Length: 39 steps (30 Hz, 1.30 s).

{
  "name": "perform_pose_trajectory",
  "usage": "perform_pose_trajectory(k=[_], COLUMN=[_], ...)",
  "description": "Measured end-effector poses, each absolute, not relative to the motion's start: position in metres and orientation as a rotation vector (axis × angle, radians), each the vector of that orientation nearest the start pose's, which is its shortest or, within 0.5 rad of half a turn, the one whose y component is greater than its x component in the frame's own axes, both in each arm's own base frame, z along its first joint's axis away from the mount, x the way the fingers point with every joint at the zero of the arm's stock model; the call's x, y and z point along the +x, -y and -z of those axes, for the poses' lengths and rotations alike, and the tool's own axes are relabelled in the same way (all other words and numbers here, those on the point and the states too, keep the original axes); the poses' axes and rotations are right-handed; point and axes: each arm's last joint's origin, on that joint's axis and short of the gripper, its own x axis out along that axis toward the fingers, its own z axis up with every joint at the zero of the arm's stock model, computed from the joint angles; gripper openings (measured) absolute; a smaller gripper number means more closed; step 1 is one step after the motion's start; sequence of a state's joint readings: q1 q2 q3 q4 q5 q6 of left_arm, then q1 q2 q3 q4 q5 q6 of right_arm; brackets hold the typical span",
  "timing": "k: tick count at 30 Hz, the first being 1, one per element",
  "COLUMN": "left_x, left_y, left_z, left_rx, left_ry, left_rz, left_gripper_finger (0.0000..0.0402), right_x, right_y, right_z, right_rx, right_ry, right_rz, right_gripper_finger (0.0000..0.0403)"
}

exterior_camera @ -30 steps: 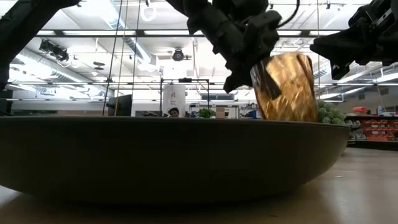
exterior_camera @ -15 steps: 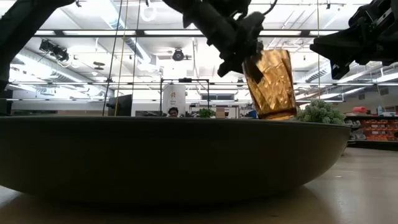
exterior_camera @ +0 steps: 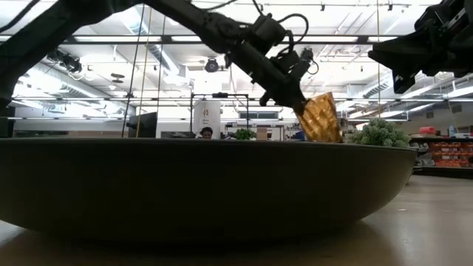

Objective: Pick and place plate/cup/fork/spoon on tray
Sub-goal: Put the brown glass on the top right of the black serving tray

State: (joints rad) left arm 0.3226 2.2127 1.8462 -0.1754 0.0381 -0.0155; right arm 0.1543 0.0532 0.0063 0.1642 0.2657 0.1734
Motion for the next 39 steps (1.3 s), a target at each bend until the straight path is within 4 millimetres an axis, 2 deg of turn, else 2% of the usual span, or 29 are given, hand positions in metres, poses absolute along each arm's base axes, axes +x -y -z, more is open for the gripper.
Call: perform_pose_trajectory(k=[3, 11, 14, 26, 39], left_x=[0.486, 0.483, 0.48, 0.479, 0.48], left_y=[-0.175, -0.201, -0.203, -0.201, -0.206], left_z=[-0.231, -0.203, -0.196, -0.195, -0.2], left_rx=[-0.09, -0.159, -0.185, -0.2, -0.178], left_ry=[-0.489, -0.525, -0.578, -0.598, -0.54], left_rz=[-0.304, -0.361, -0.363, -0.362, -0.367], left_gripper_finger=[0.0024, 0.0024, 0.0024, 0.0028, 0.0133], right_x=[0.099, 0.099, 0.099, 0.099, 0.099], right_y=[-0.008, -0.008, -0.008, -0.008, -0.008], right_z=[-0.177, -0.177, -0.177, -0.177, -0.177], right_rx=[0.197, 0.197, 0.197, 0.197, 0.197], right_ry=[0.124, 0.124, 0.124, 0.124, 0.124], right_rz=[0.1, 0.1, 0.101, 0.102, 0.102], right_gripper_finger=[0.0078, 0.0078, 0.0078, 0.0078, 0.0078])
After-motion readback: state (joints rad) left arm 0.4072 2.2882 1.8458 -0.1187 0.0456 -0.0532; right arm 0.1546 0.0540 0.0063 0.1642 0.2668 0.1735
